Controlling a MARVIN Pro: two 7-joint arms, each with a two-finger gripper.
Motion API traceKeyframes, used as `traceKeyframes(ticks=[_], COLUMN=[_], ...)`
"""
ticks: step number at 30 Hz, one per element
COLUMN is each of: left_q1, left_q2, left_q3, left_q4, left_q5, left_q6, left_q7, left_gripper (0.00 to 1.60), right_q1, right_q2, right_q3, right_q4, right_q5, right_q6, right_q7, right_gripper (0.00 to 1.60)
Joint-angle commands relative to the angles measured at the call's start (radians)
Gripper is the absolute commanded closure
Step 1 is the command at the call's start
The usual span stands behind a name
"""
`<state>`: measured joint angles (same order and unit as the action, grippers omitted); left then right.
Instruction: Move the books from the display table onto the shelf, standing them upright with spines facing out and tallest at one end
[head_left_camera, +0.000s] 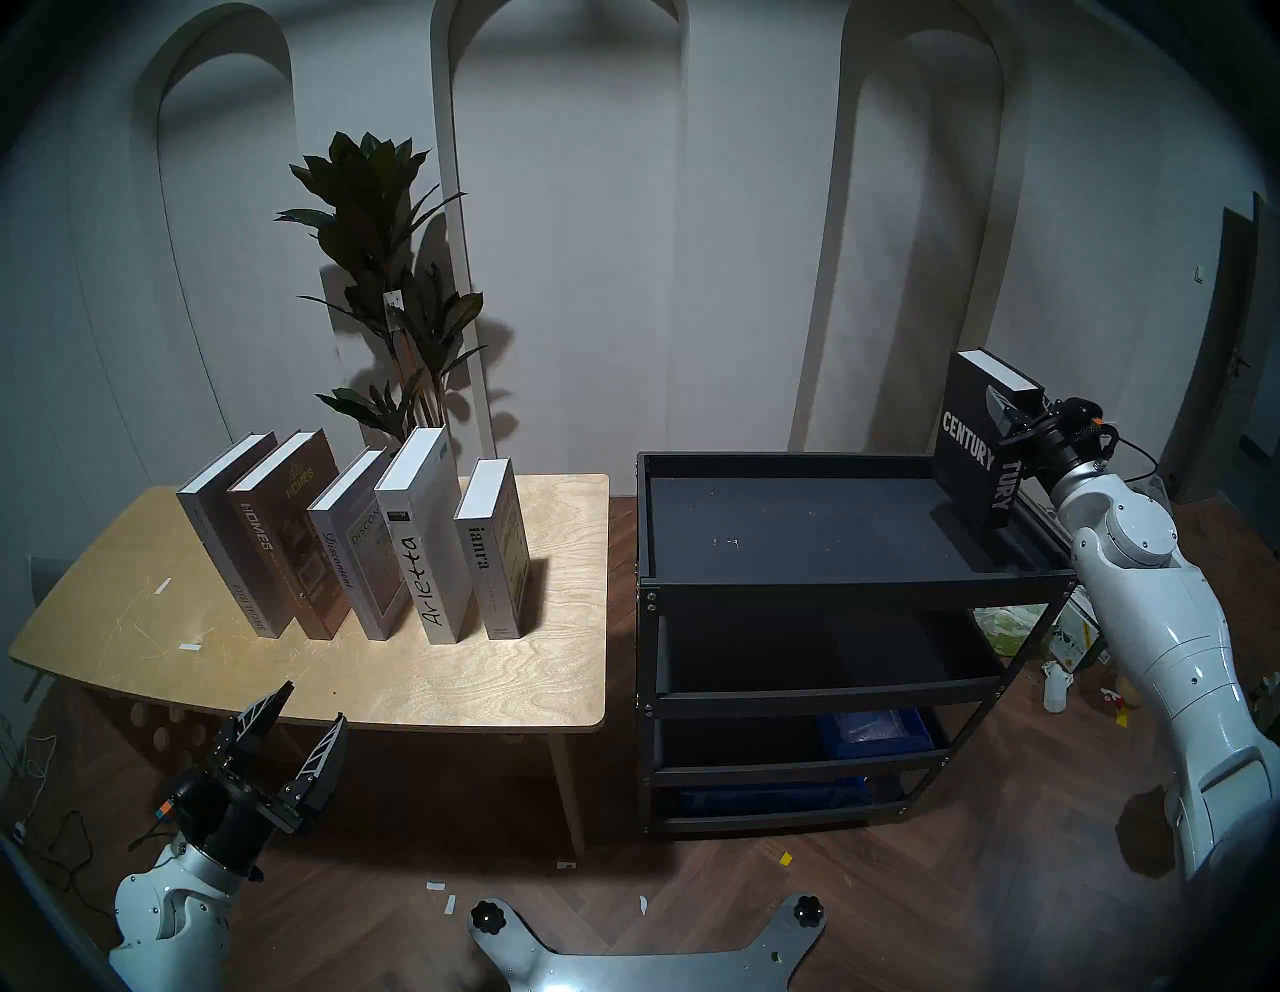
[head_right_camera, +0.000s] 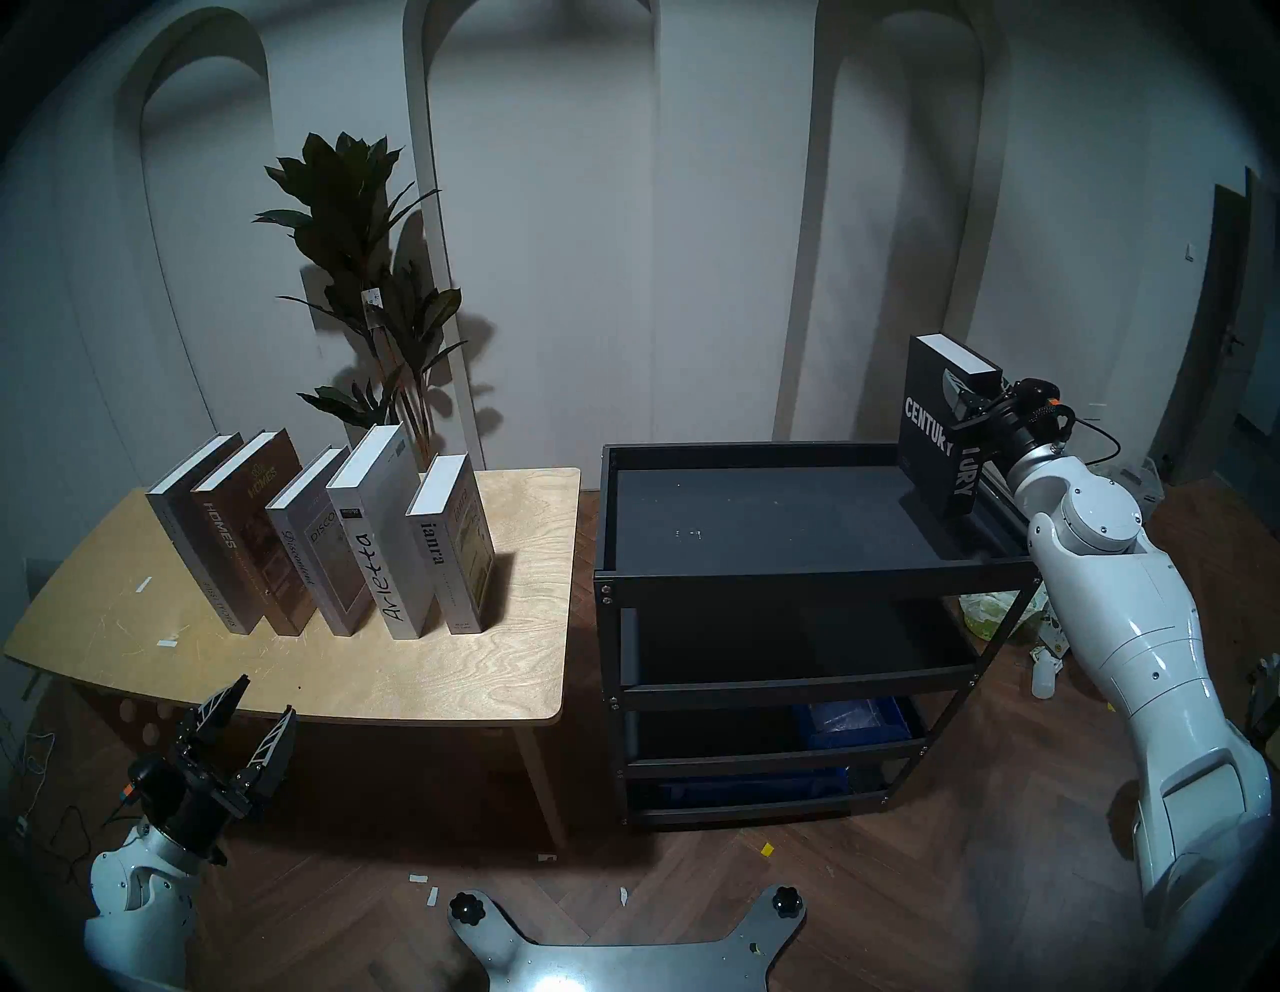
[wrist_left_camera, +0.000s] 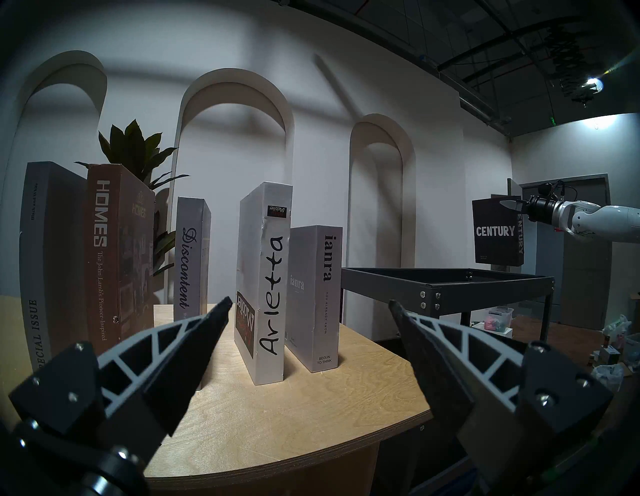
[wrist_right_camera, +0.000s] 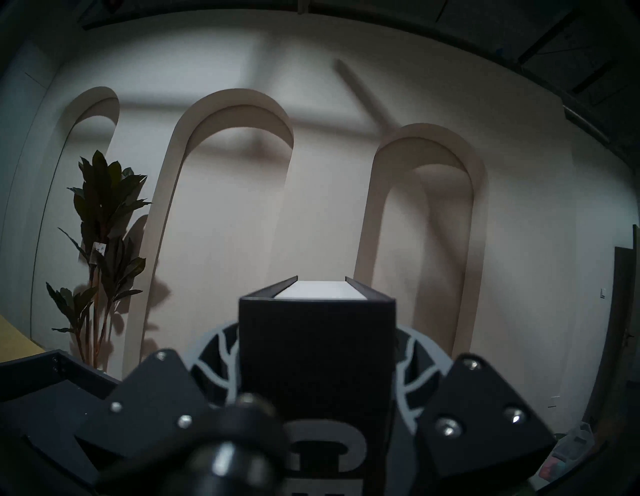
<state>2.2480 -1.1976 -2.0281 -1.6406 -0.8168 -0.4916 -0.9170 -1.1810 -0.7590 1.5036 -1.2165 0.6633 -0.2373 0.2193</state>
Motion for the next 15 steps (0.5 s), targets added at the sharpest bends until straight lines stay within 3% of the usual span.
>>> traceKeyframes(ticks=[1,9,15], left_q1=[0.001,0.0,0.0], left_q2=[0.0,0.001,0.001], left_q3=[-0.001,-0.001,-0.001], left_q4=[-0.016,-0.014,-0.014], left_q5=[0.0,-0.001,-0.001], left_q6=[-0.001,-0.002,-0.002], left_q7=[-0.001,-0.002,-0.002], left_gripper=[0.0,0.0,0.0], right_q1=[0.054,0.142,0.177], right_q2=[-0.003,-0.001,0.016], right_q3=[0.002,-0.02,-0.026], right_q4=[0.046,0.165,0.2], right_q5=[0.0,-0.019,-0.033], right_q6=[-0.032,-0.025,-0.01], right_q7=[0.023,0.063,0.093], right_gripper=[1.6,1.6,1.6])
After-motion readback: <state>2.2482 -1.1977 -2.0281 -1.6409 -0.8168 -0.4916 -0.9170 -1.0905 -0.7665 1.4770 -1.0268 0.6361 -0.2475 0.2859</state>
